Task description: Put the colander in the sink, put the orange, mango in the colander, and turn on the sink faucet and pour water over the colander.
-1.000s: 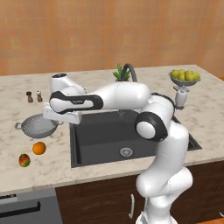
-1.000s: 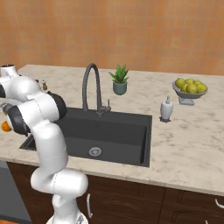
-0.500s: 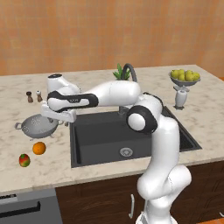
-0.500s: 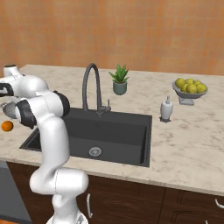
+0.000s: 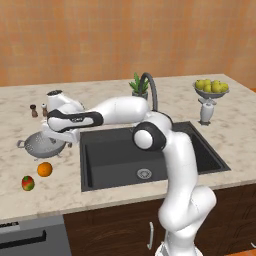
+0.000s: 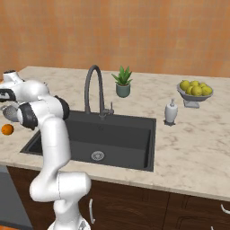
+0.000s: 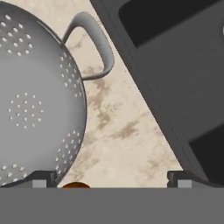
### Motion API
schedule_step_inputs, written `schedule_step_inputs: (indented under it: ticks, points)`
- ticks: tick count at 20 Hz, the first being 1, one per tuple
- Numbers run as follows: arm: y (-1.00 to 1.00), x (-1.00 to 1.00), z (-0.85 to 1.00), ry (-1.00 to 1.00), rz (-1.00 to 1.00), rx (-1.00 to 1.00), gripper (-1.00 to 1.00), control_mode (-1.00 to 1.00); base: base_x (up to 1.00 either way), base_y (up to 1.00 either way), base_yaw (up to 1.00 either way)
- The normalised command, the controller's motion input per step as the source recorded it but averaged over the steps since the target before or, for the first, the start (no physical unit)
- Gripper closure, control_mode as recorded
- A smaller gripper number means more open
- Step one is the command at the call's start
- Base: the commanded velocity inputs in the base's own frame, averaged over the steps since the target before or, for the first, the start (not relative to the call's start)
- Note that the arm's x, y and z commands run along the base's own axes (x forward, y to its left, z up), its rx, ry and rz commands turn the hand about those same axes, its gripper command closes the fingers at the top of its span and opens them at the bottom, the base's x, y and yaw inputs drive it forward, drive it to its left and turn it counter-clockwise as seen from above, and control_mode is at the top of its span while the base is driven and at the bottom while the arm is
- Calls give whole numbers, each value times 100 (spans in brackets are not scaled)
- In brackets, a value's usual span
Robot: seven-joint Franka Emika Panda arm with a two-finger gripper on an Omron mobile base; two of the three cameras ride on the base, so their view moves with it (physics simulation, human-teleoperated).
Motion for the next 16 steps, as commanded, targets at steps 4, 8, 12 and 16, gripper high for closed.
schedule_step_inputs:
  ticks: [4, 8, 12, 16]
  points:
    - [14, 21, -28, 0, -2, 0, -100, -100, 0, 0, 0]
    - [3, 24, -20, 0, 0, 0, -100, -100, 0, 0, 0]
    - [1, 24, -21, 0, 0, 0, -100, -100, 0, 0, 0]
    - [11, 25, -19, 0, -2, 0, -100, -100, 0, 0, 0]
